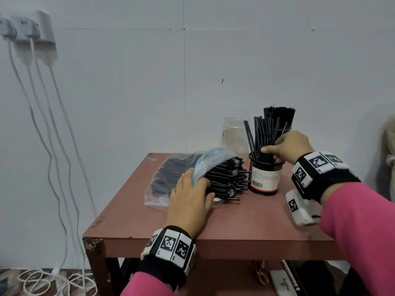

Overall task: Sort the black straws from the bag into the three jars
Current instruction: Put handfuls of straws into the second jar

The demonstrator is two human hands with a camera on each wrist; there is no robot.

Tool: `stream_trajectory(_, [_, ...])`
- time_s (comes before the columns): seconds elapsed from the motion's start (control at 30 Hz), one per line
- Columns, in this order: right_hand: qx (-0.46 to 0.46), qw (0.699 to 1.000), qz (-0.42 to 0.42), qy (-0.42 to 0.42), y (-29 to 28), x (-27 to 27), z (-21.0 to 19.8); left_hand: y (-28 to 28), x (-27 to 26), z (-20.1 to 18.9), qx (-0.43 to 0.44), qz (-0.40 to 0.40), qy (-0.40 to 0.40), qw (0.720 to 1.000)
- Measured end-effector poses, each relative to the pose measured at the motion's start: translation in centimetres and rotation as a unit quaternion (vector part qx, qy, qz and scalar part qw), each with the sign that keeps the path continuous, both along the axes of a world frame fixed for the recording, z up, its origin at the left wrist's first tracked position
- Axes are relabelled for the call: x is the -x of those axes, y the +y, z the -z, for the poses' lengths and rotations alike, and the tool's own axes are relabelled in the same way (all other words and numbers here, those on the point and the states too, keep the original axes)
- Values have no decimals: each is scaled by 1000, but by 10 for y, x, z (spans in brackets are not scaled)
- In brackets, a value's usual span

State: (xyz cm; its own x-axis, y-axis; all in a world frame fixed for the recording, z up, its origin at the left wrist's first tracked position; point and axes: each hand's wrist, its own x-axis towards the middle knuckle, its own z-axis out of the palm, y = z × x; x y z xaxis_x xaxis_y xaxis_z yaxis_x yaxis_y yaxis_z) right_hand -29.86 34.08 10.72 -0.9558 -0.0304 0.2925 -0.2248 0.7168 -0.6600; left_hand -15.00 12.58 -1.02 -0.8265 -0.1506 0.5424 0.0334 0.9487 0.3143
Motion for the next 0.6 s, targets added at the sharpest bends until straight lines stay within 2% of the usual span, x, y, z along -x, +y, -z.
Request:
stream_trajectory(0.23, [144, 984, -27, 103, -1, -58, -2, 0, 1, 1, -1, -2, 10, 1000])
stream_trajectory(0.37, [157, 982, -109, 10, -23, -95, 37, -1, 1, 2, -1, 0, 16, 1000])
stream_trajectory(0.43, [108, 985, -130, -35, -36, -102, 66, -1, 1, 2, -6, 5, 21, 1000])
stream_trajectory(0.5, [44, 989, -135, -42, -48, -105, 88, -1, 0, 2, -15, 10, 23, 1000])
stream_trajectory(0.6, [110, 984, -133, -34, -62, -105, 106, 0, 0, 2, -40, 22, 24, 999])
